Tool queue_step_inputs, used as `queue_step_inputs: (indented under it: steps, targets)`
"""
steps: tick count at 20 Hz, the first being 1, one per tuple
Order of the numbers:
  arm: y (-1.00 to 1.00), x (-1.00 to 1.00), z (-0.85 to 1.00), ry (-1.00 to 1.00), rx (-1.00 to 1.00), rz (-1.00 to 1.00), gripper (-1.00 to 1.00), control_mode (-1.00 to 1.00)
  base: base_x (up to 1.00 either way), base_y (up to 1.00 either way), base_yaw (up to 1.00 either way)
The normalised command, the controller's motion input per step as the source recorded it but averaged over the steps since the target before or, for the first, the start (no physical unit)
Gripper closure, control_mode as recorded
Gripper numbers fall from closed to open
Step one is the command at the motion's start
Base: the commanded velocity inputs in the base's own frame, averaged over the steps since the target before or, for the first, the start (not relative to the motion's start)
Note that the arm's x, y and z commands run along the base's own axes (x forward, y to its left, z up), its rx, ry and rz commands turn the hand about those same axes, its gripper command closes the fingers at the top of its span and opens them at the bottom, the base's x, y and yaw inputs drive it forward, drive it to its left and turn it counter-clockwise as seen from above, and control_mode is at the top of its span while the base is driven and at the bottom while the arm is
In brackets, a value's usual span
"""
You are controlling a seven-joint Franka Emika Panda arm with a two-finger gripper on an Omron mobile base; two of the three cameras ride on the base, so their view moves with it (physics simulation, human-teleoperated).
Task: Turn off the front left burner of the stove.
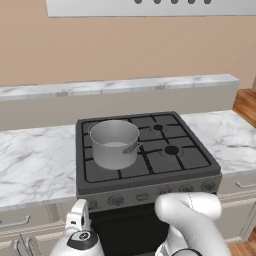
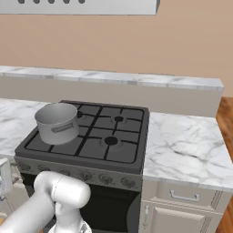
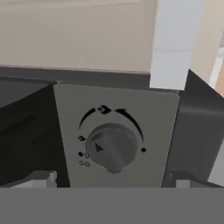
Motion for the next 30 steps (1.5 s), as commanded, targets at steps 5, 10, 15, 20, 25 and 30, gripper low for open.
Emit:
queue_step_inputs:
  steps: [5,10,15,20,25,30]
  targets:
    - [-0.21,0.00,0.00,0.21,-0.27,0.02,-1.00,-1.00,0.00,0.00,0.00]
    - [-0.03,0.20,-0.01,0.15,-0.27,0.09,-1.00,-1.00,0.00,0.00,0.00]
    - [0.02,0.04,-0.04,0.00,-0.17,0.10,-1.00,-1.00,0.00,0.00,0.00]
    - [0.00,0.00,-0.27,-0.02,-0.15,0.11,-1.00,-1.00,0.00,0.00,0.00]
    - [0.00,0.10,-0.01,-0.01,-0.11,0.03,-1.00,-1.00,0.00,0.00,0.00]
    - [0.00,0.02,0.00,-0.03,-0.11,0.04,-1.00,-1.00,0.00,0.00,0.00]
